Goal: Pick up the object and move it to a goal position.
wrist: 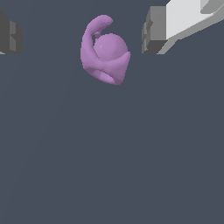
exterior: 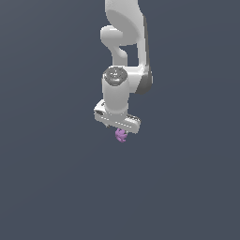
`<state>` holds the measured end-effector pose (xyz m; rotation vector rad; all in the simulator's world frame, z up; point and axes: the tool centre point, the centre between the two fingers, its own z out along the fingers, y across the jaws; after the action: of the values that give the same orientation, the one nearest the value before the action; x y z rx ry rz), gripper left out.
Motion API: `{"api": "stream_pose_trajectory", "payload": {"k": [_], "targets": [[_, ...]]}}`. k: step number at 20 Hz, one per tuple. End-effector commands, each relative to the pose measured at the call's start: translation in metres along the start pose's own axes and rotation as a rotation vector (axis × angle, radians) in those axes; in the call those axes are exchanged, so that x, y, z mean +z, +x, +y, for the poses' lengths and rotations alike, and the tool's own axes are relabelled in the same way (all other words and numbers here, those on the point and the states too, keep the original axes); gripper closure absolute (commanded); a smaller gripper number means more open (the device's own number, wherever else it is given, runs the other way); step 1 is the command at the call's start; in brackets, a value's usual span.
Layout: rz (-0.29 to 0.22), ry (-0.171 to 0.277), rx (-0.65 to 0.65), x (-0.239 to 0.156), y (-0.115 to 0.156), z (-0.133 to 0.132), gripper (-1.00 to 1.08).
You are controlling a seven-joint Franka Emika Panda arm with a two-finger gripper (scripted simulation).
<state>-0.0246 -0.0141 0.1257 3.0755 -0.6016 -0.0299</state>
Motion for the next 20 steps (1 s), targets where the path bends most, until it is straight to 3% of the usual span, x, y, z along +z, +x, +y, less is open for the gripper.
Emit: {"api": "stream_pose_trajectory", "payload": {"k": [1, 11, 20], "targets": [[0.003, 0.003, 0.064, 0.007, -0.006, -0.003, -0.92], [0.011, 0.011, 0.282, 0.028, -0.026, -0.012, -0.92], [0.015, 0.014, 0.371, 0.036, -0.035, -0.015, -0.92]]}}
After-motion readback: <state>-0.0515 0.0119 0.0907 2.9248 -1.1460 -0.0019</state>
